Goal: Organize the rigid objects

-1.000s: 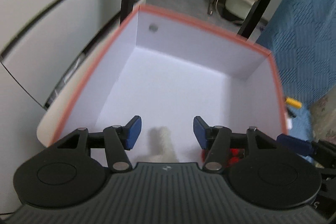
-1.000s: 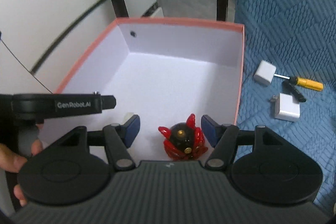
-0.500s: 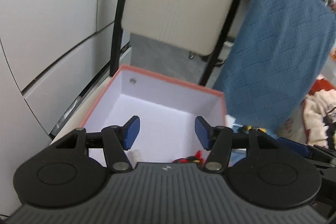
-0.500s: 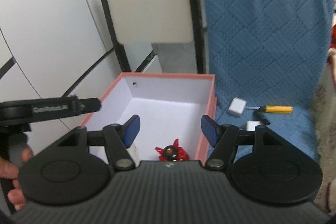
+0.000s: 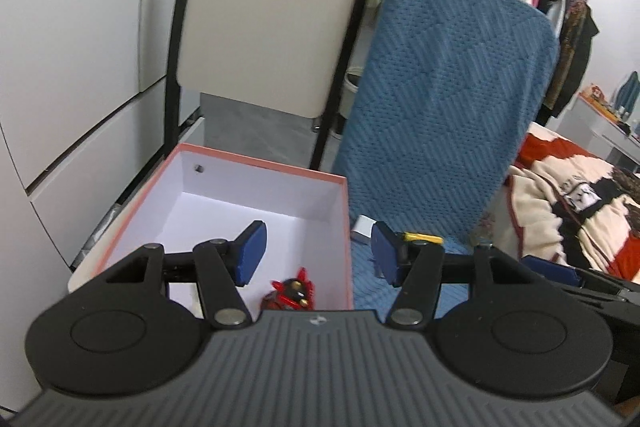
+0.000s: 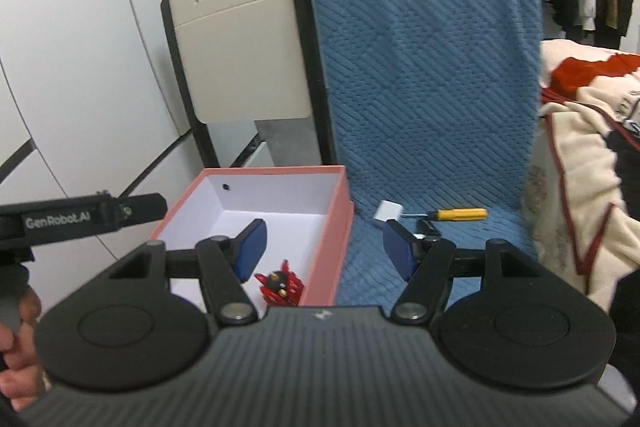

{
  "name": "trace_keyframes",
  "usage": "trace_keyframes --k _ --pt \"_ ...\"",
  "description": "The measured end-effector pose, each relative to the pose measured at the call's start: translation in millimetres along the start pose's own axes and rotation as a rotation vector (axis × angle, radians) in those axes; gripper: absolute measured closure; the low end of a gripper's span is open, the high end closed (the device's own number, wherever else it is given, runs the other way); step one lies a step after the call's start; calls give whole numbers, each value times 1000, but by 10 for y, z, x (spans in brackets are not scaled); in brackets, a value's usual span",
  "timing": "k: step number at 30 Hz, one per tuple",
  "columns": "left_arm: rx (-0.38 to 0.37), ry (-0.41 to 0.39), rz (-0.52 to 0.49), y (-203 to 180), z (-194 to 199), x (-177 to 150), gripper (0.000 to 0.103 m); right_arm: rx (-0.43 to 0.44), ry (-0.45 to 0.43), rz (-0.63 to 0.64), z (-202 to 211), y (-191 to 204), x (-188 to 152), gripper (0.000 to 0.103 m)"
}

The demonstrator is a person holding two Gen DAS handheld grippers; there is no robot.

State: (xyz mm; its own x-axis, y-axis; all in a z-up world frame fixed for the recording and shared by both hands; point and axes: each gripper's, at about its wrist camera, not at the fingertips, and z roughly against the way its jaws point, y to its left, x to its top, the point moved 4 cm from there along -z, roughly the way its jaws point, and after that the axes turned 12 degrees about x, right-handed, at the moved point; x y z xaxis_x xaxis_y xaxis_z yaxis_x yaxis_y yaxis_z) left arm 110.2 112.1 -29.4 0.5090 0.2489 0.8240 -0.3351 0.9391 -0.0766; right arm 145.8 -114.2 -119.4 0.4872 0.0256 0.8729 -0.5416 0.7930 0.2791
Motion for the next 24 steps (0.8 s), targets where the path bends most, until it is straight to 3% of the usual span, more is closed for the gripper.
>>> trace_keyframes --k 13,24 --pt "-88 7 -89 -556 485 -566 39 -86 -1 -36 719 -348 -579 36" --pt "-146 28 -125 -826 648 -891 39 -121 -18 -84 1007 -529 -858 36"
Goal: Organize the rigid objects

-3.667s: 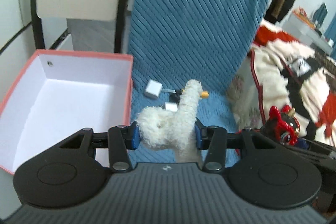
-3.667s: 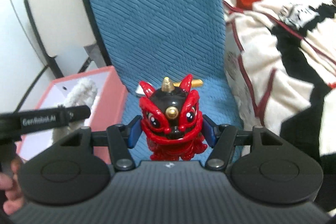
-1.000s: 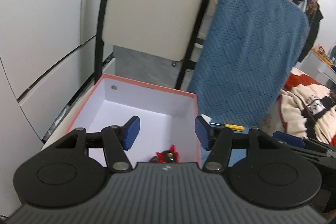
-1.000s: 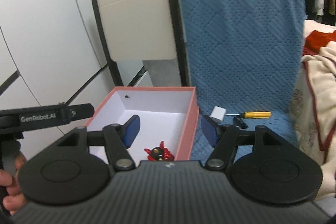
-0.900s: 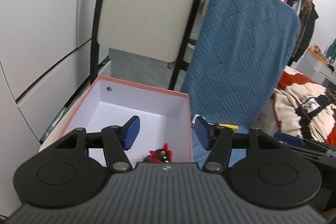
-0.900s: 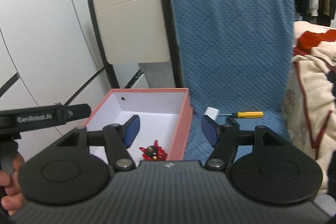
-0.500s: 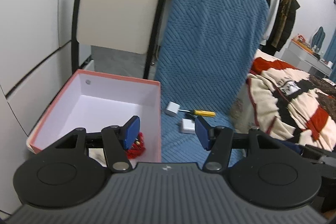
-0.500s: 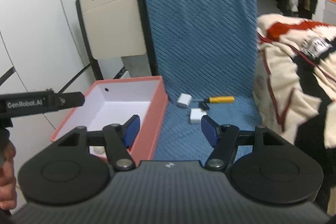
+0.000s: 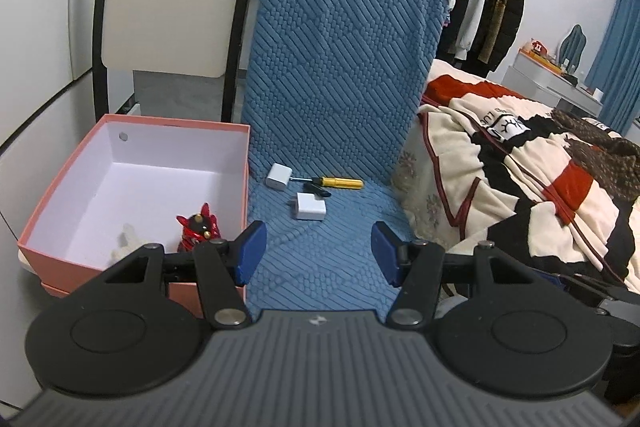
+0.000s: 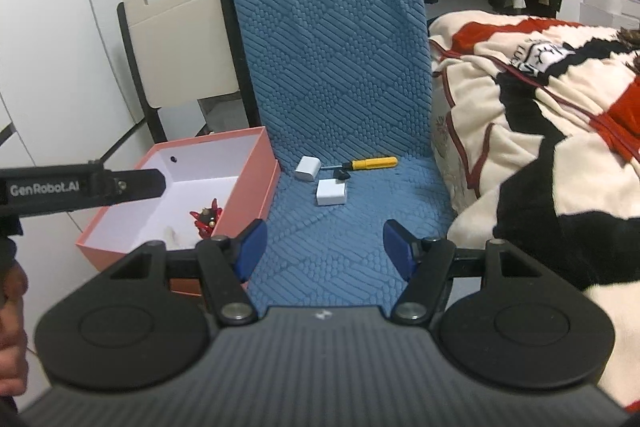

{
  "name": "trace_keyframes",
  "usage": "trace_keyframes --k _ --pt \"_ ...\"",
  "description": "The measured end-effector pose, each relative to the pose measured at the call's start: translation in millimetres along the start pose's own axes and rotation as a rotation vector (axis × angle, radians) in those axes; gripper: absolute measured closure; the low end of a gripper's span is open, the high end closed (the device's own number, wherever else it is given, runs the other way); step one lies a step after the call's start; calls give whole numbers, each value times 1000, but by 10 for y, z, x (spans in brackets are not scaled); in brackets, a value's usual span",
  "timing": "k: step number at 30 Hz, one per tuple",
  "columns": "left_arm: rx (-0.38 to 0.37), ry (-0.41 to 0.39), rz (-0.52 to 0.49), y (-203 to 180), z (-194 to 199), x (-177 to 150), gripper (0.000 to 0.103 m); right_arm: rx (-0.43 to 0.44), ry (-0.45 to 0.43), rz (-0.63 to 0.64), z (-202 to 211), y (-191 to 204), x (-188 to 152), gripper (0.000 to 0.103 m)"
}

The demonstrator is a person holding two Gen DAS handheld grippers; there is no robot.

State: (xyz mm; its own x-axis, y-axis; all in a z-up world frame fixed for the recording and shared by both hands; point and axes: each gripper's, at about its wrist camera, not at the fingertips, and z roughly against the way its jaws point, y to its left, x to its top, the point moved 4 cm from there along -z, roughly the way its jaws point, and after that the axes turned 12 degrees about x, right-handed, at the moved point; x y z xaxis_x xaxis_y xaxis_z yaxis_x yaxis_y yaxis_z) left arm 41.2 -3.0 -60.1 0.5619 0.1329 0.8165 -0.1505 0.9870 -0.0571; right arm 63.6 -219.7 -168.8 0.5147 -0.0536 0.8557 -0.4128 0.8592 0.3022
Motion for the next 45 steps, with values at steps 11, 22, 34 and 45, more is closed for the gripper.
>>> trace_keyframes --k 11,22,34,45 --pt "-11 40 -25 -146 -331 93 39 -40 -7 -48 -60 -330 -17 36" --pt "-13 114 -77 -528 -990 97 39 -28 44 -129 -470 -717 46 36" --pt "-1 203 -116 -750 -1895 114 39 -25 99 -206 -1176 -1112 184 36" --pt "10 214 -121 -831 -2719 87 39 -4 152 -229 -1824 -1317 401 36"
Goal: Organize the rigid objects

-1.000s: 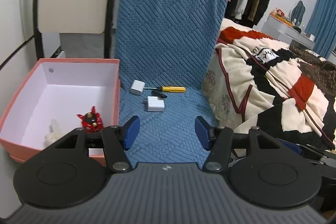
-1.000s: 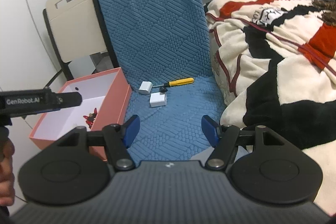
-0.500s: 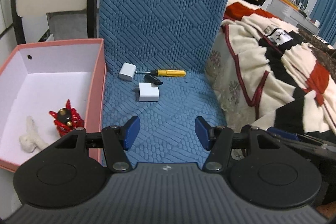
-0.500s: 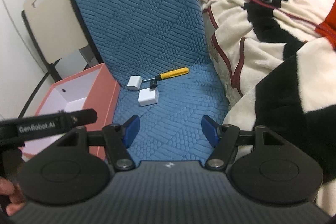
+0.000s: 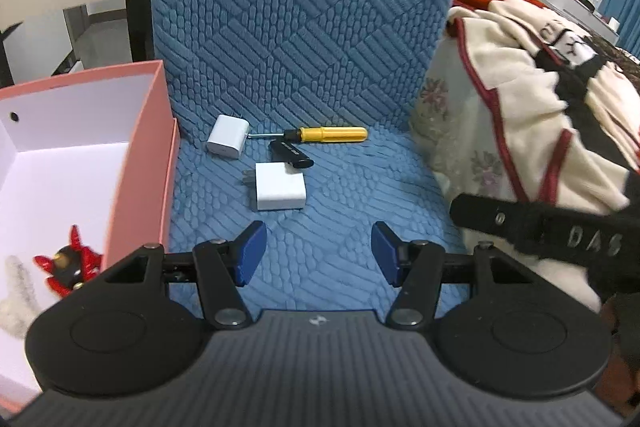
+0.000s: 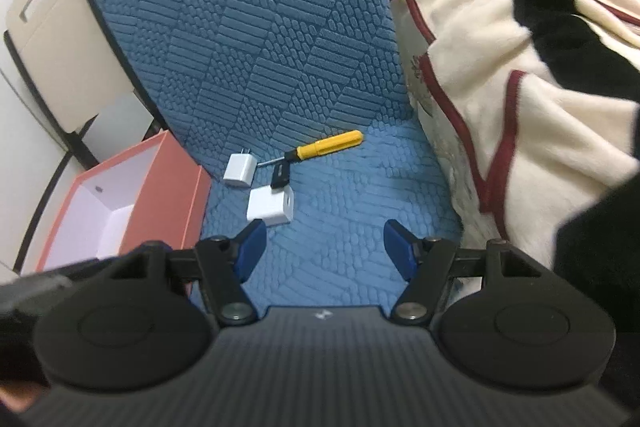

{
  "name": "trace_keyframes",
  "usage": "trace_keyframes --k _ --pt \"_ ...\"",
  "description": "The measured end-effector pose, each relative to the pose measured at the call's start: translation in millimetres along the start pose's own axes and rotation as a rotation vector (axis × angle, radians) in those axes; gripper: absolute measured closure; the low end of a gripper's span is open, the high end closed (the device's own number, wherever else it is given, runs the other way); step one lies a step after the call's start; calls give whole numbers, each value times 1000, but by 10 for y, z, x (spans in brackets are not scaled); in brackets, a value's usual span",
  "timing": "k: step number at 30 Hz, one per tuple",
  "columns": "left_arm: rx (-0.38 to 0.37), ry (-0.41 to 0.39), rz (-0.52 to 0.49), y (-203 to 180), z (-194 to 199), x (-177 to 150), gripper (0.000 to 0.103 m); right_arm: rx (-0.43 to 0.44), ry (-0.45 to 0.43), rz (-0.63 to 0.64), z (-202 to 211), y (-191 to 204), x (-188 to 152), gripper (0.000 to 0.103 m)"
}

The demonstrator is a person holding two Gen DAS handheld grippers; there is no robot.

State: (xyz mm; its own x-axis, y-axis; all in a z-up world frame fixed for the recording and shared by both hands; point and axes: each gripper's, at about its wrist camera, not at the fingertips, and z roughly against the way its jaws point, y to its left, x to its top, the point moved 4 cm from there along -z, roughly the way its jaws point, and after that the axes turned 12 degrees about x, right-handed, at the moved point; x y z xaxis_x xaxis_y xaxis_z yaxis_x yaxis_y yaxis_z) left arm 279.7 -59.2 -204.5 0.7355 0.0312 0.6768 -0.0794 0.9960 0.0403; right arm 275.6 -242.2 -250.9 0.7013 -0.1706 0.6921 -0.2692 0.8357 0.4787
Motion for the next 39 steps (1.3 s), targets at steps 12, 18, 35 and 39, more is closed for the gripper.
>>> trace_keyframes --k 12,18,35,39 --pt "36 -3 12 88 -983 -26 39 53 83 -59 -946 -193 167 36" --pt "38 -9 40 147 -1295 -45 39 138 160 -70 -1434 -162 217 42" --pt "-20 -16 112 189 -1628 -39 40 205 321 -44 -2429 -133 426 58" --pt "-28 -23 111 173 -1645 -24 40 229 349 -73 -2504 -175 420 74"
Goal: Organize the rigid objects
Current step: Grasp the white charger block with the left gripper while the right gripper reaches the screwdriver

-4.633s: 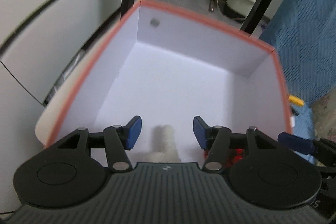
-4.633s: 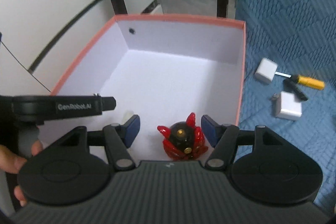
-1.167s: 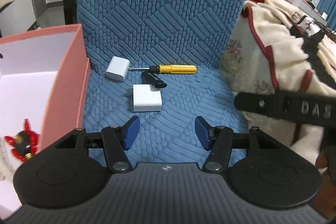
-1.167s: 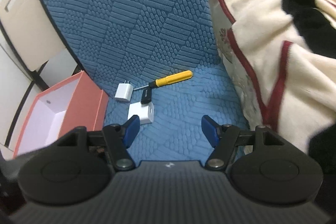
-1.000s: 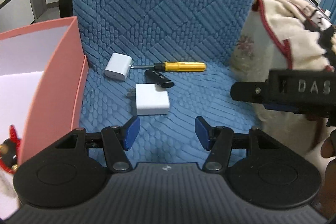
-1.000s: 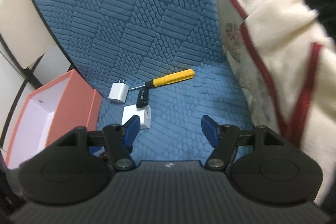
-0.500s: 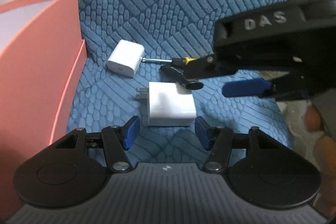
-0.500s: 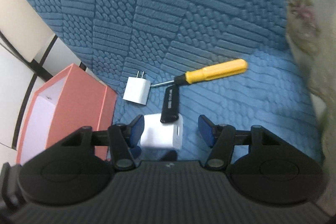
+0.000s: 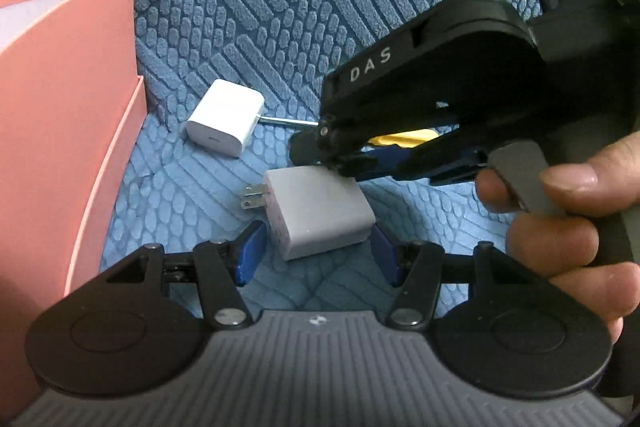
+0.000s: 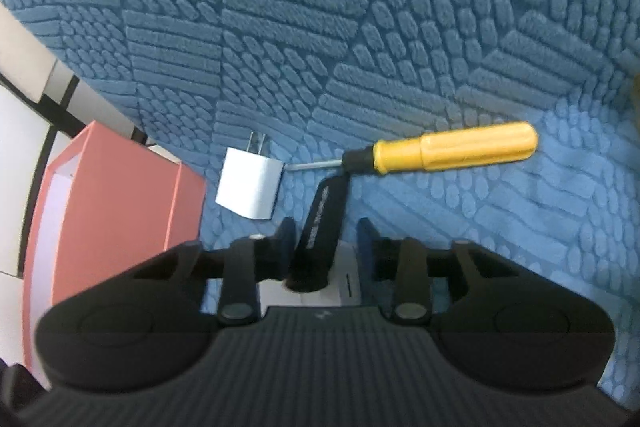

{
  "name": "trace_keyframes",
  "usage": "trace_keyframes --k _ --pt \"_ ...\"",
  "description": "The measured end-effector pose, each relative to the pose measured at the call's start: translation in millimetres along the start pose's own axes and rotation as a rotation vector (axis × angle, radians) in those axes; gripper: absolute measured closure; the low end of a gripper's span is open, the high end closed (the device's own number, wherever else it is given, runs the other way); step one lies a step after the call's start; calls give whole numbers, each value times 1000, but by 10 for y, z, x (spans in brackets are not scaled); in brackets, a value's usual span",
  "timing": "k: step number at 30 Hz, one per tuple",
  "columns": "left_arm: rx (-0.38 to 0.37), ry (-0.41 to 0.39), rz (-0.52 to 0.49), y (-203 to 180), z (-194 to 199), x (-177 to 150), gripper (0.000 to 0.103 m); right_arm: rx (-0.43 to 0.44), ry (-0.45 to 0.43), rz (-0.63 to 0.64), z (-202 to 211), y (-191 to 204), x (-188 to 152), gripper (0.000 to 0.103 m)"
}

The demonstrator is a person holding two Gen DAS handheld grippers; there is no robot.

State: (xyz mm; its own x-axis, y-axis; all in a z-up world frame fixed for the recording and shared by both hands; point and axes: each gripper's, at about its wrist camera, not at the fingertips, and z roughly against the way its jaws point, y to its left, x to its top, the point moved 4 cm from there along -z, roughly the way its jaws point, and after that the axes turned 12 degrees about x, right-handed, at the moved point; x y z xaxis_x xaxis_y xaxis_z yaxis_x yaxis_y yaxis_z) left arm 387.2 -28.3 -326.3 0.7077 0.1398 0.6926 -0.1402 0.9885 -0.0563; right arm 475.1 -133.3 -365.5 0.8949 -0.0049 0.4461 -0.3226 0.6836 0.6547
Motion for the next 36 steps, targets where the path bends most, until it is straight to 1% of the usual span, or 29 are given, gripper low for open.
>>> trace_keyframes --k 1,4,6,7,9,14,17,19,23,25,27,31,36 --pt "-3 -1 5 3 -6 4 39 1 -4 0 21 -4 6 78" --pt "-10 -3 8 7 -7 9 39 5 -18 -3 113 -20 29 81" --pt "-16 2 24 24 -9 20 39 9 -34 -17 214 -33 33 89" --pt "-19 5 35 30 -10 26 39 -5 -47 -18 282 -28 28 90" --pt "-24 12 46 36 -13 37 39 -49 -61 12 411 -9 0 90" --pt "-22 19 63 34 9 59 39 -211 -86 86 690 18 -138 90" --pt "-30 21 65 26 30 93 39 -288 -105 68 856 -8 -243 90" --pt "-20 19 83 72 40 116 39 -316 -113 48 944 -4 -356 90" --pt "-51 72 143 139 13 110 39 -366 -92 19 949 52 -610 90" --pt "-55 83 154 127 10 100 39 -372 -81 -29 884 19 -711 90" --pt "-49 89 139 83 3 85 39 -364 -77 -94 822 -38 -779 90" --pt "-27 85 128 34 -16 121 39 -381 -95 -21 814 16 -732 87" --pt "12 96 104 -11 -128 195 39 -353 -104 -21 786 0 -660 87"
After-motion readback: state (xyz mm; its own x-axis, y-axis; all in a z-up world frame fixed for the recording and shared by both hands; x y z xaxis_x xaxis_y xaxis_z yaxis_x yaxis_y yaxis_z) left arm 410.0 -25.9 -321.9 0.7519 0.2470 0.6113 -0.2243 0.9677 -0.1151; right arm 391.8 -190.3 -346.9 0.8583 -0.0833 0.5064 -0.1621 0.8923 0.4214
